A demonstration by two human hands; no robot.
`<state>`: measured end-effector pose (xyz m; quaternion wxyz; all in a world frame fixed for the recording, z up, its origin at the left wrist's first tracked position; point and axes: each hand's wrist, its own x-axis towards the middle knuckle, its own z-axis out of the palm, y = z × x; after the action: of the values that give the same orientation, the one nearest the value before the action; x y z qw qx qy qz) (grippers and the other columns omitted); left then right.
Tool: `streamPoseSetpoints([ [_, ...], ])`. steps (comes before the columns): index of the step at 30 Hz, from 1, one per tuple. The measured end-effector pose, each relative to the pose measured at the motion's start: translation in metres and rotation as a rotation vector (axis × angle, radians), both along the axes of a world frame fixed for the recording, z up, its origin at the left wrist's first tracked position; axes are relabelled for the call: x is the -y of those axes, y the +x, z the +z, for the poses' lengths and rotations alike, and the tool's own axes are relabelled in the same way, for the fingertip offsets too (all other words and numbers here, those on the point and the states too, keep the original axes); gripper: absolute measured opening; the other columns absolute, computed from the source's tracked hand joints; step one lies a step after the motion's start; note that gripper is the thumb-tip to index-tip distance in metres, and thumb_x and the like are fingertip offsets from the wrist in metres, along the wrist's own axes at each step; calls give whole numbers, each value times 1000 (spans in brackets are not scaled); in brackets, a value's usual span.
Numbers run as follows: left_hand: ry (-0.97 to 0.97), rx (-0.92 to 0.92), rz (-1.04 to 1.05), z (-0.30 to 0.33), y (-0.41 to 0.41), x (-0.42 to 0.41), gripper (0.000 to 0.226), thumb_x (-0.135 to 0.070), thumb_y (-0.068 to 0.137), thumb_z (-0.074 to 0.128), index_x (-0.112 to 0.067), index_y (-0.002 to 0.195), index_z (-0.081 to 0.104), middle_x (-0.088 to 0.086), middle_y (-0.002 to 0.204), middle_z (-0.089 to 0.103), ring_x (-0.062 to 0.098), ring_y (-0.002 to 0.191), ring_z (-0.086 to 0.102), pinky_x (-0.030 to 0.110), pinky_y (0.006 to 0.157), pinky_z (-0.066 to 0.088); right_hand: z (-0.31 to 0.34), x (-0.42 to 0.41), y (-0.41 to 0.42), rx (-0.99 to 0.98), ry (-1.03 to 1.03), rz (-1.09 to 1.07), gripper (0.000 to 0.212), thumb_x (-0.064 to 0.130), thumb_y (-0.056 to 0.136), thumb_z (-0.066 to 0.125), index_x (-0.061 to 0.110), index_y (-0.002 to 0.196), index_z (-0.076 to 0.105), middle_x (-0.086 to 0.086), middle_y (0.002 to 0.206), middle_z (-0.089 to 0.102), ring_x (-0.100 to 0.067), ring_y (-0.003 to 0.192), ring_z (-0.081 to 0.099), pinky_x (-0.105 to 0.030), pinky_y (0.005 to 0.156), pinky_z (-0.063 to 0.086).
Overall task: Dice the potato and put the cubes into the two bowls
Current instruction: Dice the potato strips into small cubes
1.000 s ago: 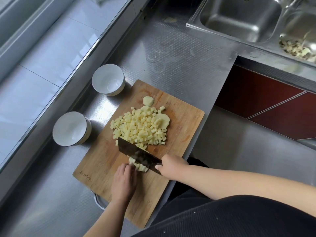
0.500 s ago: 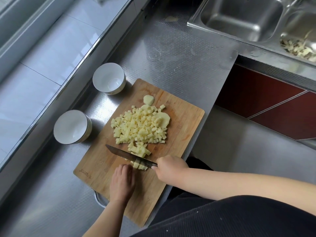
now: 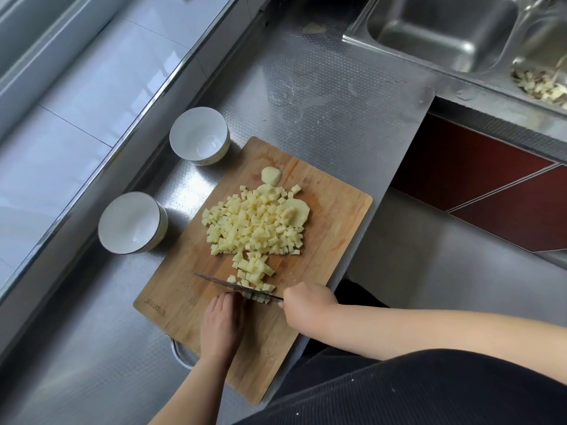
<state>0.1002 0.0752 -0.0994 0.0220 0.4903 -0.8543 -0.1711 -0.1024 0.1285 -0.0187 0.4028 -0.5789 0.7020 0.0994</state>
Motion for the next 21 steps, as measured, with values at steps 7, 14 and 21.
streamPoseSetpoints([
  [7, 9, -38, 7, 2, -3, -2, 15, -16, 83, 69, -8, 96, 66, 7, 90, 68, 25, 78, 64, 36, 66, 54, -3, 3, -4, 32, 11, -39, 31, 27, 104, 40, 6, 107, 62, -12, 102, 64, -30, 89, 60, -26, 48, 26],
  [14, 178, -35, 222, 10, -31, 4, 23, -20, 91, 63, -10, 111, 60, 8, 99, 66, 27, 92, 62, 32, 69, 45, -2, 7, -18, 23, -85, -28, 37, 36, 105, 35, 8, 109, 59, -13, 103, 64, -32, 91, 61, -28, 50, 28],
  [21, 243, -142, 448, 12, -44, 10, 14, -31, 96, 52, -22, 104, 56, -3, 97, 62, 16, 88, 59, 33, 69, 47, 2, 11, -30, 92, -85, -146, 36, 42, 101, 40, 13, 108, 60, -9, 101, 64, -30, 91, 59, -30, 60, 37],
])
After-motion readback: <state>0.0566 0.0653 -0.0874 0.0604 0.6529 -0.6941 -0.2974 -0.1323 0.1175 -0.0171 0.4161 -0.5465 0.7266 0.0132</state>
